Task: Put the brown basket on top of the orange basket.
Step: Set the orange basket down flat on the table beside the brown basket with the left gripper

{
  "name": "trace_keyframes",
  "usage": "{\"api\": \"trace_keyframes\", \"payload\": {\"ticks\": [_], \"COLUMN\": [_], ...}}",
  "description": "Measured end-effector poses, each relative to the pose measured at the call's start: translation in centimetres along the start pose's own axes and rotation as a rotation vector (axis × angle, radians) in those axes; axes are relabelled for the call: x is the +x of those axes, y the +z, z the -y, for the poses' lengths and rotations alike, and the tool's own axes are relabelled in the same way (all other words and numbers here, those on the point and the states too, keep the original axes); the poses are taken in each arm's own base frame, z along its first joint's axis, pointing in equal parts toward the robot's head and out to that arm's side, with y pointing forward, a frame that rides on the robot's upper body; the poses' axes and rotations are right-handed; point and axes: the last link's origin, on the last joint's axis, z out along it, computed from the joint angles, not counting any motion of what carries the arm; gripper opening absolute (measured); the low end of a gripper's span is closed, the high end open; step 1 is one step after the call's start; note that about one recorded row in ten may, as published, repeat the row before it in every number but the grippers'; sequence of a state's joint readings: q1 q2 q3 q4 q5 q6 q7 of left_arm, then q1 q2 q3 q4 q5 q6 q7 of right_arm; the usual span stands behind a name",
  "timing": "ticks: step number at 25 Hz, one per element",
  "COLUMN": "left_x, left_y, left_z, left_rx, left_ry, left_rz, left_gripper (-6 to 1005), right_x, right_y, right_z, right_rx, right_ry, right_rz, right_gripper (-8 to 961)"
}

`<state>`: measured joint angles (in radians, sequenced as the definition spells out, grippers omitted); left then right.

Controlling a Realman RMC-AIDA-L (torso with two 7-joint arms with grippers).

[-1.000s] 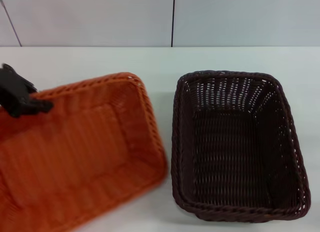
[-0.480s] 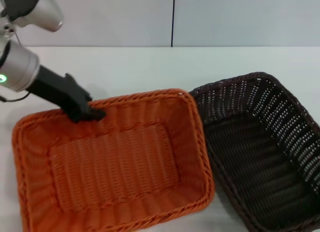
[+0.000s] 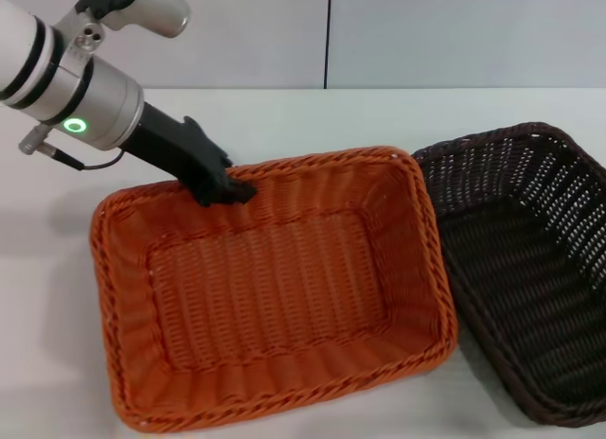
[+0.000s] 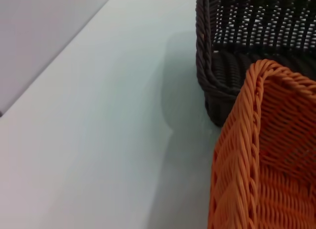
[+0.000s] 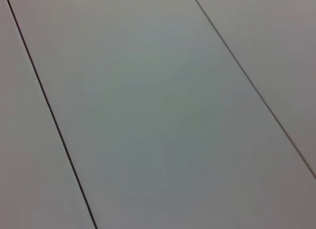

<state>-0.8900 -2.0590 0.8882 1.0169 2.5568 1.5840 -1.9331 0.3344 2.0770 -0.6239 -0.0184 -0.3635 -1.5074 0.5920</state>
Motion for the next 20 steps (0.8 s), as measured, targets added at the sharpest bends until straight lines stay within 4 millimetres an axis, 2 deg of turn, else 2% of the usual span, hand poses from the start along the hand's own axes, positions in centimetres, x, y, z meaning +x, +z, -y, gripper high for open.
{"api": "trace_keyframes", "payload": {"ticks": [9, 13, 20], "left_x": [1.7, 1.9, 1.7], "left_y": [0.4, 0.9, 1.3], "left_z": [0.3, 0.1, 0.4], "left_rx": [0.008, 0.004, 0.036], "left_ry": [-0.073, -0.055, -0.089], "left_rz": [-0.077, -0.076, -0.09], "left_gripper": [169, 167, 238], "right_x": [-0.2, -0.2, 0.1], "right_y": [0.3, 0.7, 1.1], "right_z": [0.1, 0.1, 0.1], "right_rx": [0.015, 0.014, 0.022], "right_ry": [0.003, 0.002, 0.003], "right_rz": [0.016, 0.014, -0.004], "right_gripper": [507, 507, 507]}}
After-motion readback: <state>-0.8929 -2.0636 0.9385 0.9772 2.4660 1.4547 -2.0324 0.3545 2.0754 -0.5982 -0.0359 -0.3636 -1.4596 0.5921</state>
